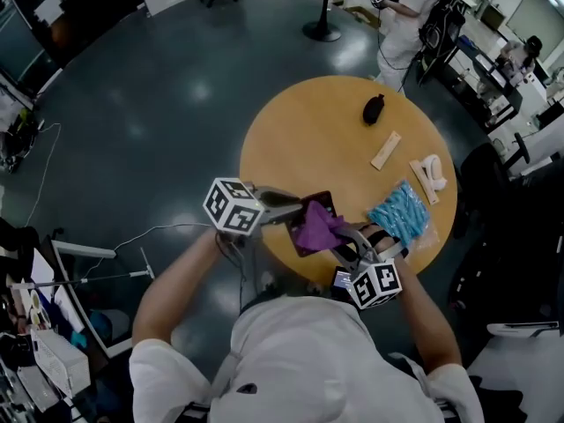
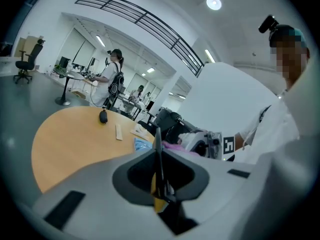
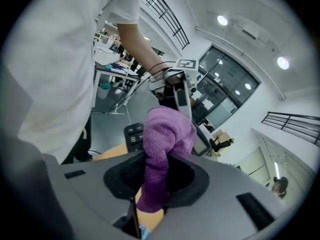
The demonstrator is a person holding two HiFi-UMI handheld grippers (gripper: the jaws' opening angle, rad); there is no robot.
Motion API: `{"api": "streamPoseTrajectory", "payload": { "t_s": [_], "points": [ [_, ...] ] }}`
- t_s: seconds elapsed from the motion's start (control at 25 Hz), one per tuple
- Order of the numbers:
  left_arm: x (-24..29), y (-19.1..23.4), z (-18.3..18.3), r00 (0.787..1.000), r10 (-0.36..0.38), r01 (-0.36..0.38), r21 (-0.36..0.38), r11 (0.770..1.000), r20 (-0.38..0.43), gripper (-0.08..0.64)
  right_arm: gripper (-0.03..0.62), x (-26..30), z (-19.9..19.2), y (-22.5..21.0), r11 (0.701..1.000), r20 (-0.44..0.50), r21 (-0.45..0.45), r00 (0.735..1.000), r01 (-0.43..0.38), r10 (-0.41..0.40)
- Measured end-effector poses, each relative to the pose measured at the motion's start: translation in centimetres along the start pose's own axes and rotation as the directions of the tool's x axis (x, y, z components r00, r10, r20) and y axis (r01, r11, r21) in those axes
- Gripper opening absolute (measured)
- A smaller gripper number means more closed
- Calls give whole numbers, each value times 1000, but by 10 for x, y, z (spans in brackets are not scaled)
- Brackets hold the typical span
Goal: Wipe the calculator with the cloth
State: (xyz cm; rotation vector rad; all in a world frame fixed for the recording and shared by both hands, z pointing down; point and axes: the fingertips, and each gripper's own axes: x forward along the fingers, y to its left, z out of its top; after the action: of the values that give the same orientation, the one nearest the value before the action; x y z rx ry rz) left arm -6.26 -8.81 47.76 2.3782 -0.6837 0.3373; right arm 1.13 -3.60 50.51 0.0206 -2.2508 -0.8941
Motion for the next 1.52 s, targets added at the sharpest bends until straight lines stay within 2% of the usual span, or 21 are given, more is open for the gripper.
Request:
{"api": "streamPoseTrajectory", "payload": {
  "t_s": [0.12, 0.24, 0.32, 0.36, 0.4, 0.48, 0.52, 0.56, 0.6, 0.68, 0.76, 0.84, 0.92, 0.96, 1.0, 1.08, 1.2, 1.36, 1.44, 1.52],
  "points": [
    [-4, 1, -11, 1000, 14, -14, 1, 1000, -1, 46, 98, 3, -7, 50, 990, 12, 3, 990, -144, 144],
    [-9, 2, -14, 999, 31, -31, 2, 1000, 29, 44, 98, -4, -18, 100, 939, 20, 30, 940, -342, 341],
    [-11, -1, -16, 996, 79, -82, 94, 992, 30, 44, 98, -18, -17, 105, 912, 83, 105, 918, -396, 389],
    [-10, -5, -18, 993, 119, -120, 179, 976, 18, 44, 98, -26, -12, 94, 910, 136, 157, 921, -385, 366],
    [-9, -8, -21, 987, 163, -157, 281, 947, 2, 44, 98, -35, -5, 74, 915, 188, 206, 931, -348, 312],
    [-3, -18, -26, 970, 240, -199, 466, 862, -29, 44, 98, -51, 10, 16, 943, 248, 261, 958, -208, 143],
    [1, -24, -29, 965, 260, -202, 523, 828, -40, 44, 98, -57, 19, -15, 958, 263, 259, 963, -125, 55],
    [6, -28, -32, 963, 266, -196, 551, 811, -48, 44, 98, -62, 29, -42, 970, 276, 238, 961, -54, -14],
    [11, -32, -36, 964, 259, -186, 559, 808, -54, 44, 98, -64, 41, -63, 980, 288, 200, 956, -5, -54],
    [18, -41, -40, 971, 231, -162, 554, 816, -57, 44, 98, -53, 65, -79, 997, 296, 82, 954, 15, -39],
    [22, -49, -40, 975, 216, -150, 564, 812, -52, 44, 98, -27, 79, -66, 996, 246, -71, 967, -50, 66],
    [23, -55, -39, 972, 228, -153, 601, 785, -50, 44, 98, -5, 78, -42, 967, 153, -210, 971, -147, 181],
    [21, -55, -42, 964, 260, -162, 646, 746, -59, 44, 98, 0, 71, -28, 939, 84, -281, 969, -201, 233],
    [18, -54, -44, 961, 269, -165, 655, 738, -61, 44, 98, -2, 67, -26, 933, 62, -293, 969, -209, 237],
    [14, -54, -45, 962, 268, -167, 651, 741, -58, 44, 98, -3, 61, -26, 932, 47, -295, 971, -211, 234],
    [5, -52, -44, 966, 256, -175, 623, 762, -42, 44, 98, -7, 50, -29, 939, 28, -277, 975, -202, 218],
    [-7, -52, -38, 971, 240, -199, 583, 788, 8, 44, 98, -12, 35, -37, 964, 20, -210, 985, -162, 170],
    [-25, -59, -24, 974, 194, -224, 538, 812, 113, 44, 98, -22, 32, -54, 997, 106, -11, 991, -81, 82],
    [-32, -61, -17, 971, 178, -235, 499, 834, 160, 44, 98, -28, 32, -62, 992, 158, 116, 987, -47, 28],
    [-41, -67, -5, 960, 172, -256, 440, 861, 221, 44, 98, -31, 30, -67, 968, 205, 248, 978, -25, -28]
  ]
}}
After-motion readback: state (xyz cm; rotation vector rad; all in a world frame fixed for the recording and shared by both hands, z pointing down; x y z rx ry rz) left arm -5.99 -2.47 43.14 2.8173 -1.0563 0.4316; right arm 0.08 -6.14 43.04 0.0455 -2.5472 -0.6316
